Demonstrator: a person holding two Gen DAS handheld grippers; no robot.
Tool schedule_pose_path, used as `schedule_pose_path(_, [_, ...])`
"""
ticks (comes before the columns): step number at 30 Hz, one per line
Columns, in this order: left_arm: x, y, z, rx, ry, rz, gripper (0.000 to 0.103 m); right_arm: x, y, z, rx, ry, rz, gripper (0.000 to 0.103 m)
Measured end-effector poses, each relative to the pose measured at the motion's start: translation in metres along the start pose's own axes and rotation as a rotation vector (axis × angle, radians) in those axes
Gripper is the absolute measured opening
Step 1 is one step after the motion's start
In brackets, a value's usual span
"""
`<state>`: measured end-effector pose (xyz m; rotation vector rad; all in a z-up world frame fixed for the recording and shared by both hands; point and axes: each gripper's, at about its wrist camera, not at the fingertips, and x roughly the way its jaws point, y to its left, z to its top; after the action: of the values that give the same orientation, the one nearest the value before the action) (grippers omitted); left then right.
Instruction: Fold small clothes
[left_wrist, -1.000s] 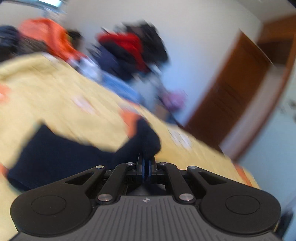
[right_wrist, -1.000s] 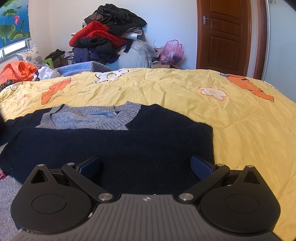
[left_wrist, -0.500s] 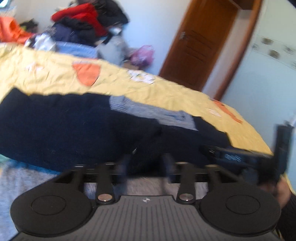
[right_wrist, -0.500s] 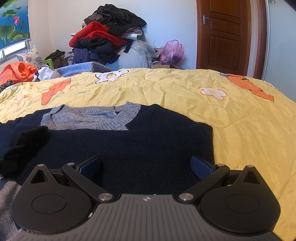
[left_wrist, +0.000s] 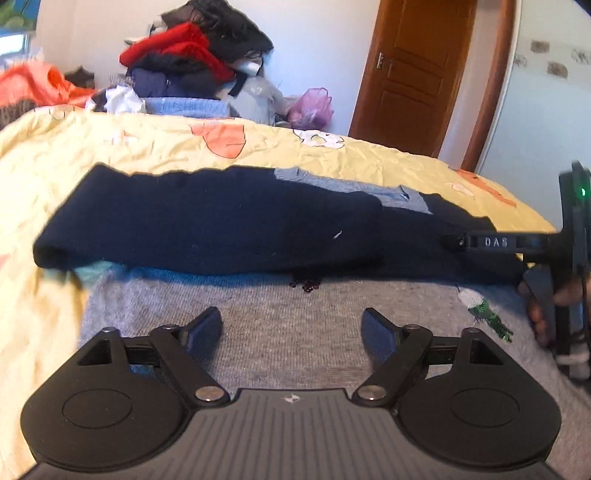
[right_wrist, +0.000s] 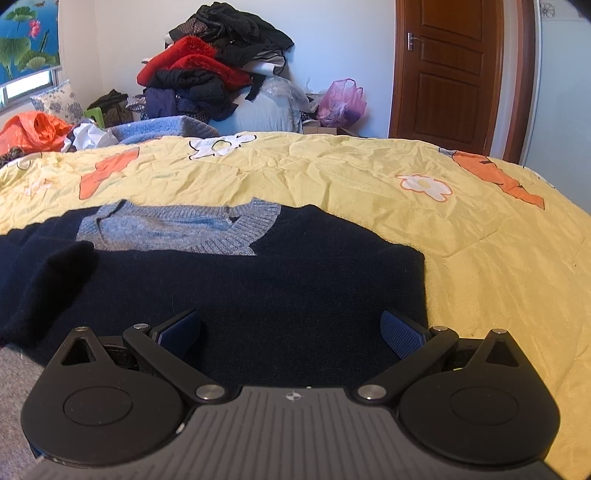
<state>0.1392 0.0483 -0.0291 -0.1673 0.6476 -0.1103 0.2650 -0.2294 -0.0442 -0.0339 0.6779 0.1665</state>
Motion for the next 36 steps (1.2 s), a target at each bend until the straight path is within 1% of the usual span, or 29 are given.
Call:
schedule_pose_path(2, [-0.001, 0.005, -0.003, -0.012, 0.004, -0.027, 0.094, 0.0, 0.0, 0.0, -0.004, 0.0, -0.003, 0.103])
schedule_pose_path(5, [0.002, 0.005, 0.0, -0.007, 0.012, -0.039, 0.098, 0.0, 0.002, 0.0, -0.013, 0.004, -0.01, 0.103])
schedule_pose_path(7, [0.004, 0.005, 0.0, -0.012, 0.012, -0.048, 0.099, 0.0, 0.003, 0.001, -0.017, 0.008, -0.016, 0.103])
schedule_pose_path(8, [0.003, 0.006, 0.0, -0.015, 0.011, -0.051, 0.099, -0.001, 0.005, 0.005, -0.023, 0.021, -0.03, 0.1])
schedule_pose_path(9, [0.003, 0.005, 0.001, -0.018, 0.011, -0.054, 0.1, -0.005, 0.009, 0.012, -0.009, 0.034, -0.052, 0.095])
schedule_pose_path(10, [0.003, 0.006, 0.001, -0.023, 0.009, -0.059, 0.1, -0.012, 0.012, 0.019, 0.047, 0.028, -0.042, 0.094])
schedule_pose_path(11, [0.004, 0.007, 0.001, -0.03, 0.008, -0.065, 0.101, -0.02, 0.013, 0.026, 0.128, 0.016, 0.031, 0.094])
schedule_pose_path(12, [0.003, 0.008, 0.001, -0.036, 0.006, -0.071, 0.101, -0.025, 0.014, 0.032, 0.208, 0.023, 0.144, 0.094])
schedule_pose_path(13, [0.003, 0.009, 0.001, -0.041, 0.006, -0.076, 0.101, -0.025, 0.017, 0.038, 0.277, 0.052, 0.25, 0.093])
schedule_pose_path(14, [0.003, 0.01, 0.001, -0.046, 0.004, -0.079, 0.101, -0.022, 0.024, 0.043, 0.327, 0.097, 0.324, 0.091])
schedule_pose_path(16, [0.003, 0.01, 0.001, -0.05, 0.003, -0.08, 0.101, -0.011, 0.039, 0.05, 0.381, 0.178, 0.414, 0.082])
schedule_pose_path(17, [0.002, 0.01, 0.0, -0.05, 0.002, -0.077, 0.101, -0.004, 0.047, 0.051, 0.382, 0.208, 0.433, 0.07])
schedule_pose_path(18, [0.002, 0.01, 0.0, -0.049, 0.002, -0.074, 0.101, 0.002, 0.055, 0.051, 0.372, 0.234, 0.431, 0.057])
schedule_pose_path(19, [0.002, 0.01, 0.0, -0.048, 0.002, -0.072, 0.101, 0.008, 0.064, 0.051, 0.353, 0.262, 0.42, 0.053])
schedule_pose_path(21, [0.002, 0.009, 0.0, -0.047, 0.003, -0.071, 0.101, 0.015, 0.08, 0.047, 0.308, 0.292, 0.405, 0.052])
schedule_pose_path(23, [0.002, 0.01, 0.001, -0.052, 0.002, -0.074, 0.101, 0.014, 0.092, 0.045, 0.265, 0.276, 0.394, 0.052])
schedule_pose_path(25, [0.002, 0.012, 0.001, -0.057, 0.001, -0.078, 0.101, 0.013, 0.099, 0.046, 0.244, 0.264, 0.397, 0.04])
schedule_pose_path(26, [0.002, 0.012, 0.001, -0.058, 0.0, -0.079, 0.101, 0.013, 0.102, 0.045, 0.23, 0.264, 0.401, 0.021])
schedule_pose_path(27, [0.001, 0.012, 0.001, -0.058, 0.001, -0.078, 0.101, 0.013, 0.103, 0.046, 0.213, 0.261, 0.401, 0.013])
schedule_pose_path(29, [0.001, 0.012, 0.001, -0.057, 0.001, -0.078, 0.101, 0.006, 0.106, 0.048, 0.16, 0.227, 0.395, 0.012])
schedule_pose_path(31, [0.001, 0.012, 0.001, -0.059, 0.0, -0.079, 0.101, -0.001, 0.099, 0.056, 0.13, 0.198, 0.403, 0.012])
schedule_pose_path(34, [0.001, 0.013, 0.001, -0.06, 0.0, -0.081, 0.101, -0.016, 0.074, 0.073, 0.133, 0.161, 0.412, 0.012])
schedule_pose_path(36, [0.001, 0.013, 0.001, -0.06, 0.0, -0.08, 0.101, -0.021, 0.051, 0.083, 0.127, 0.16, 0.39, 0.012])
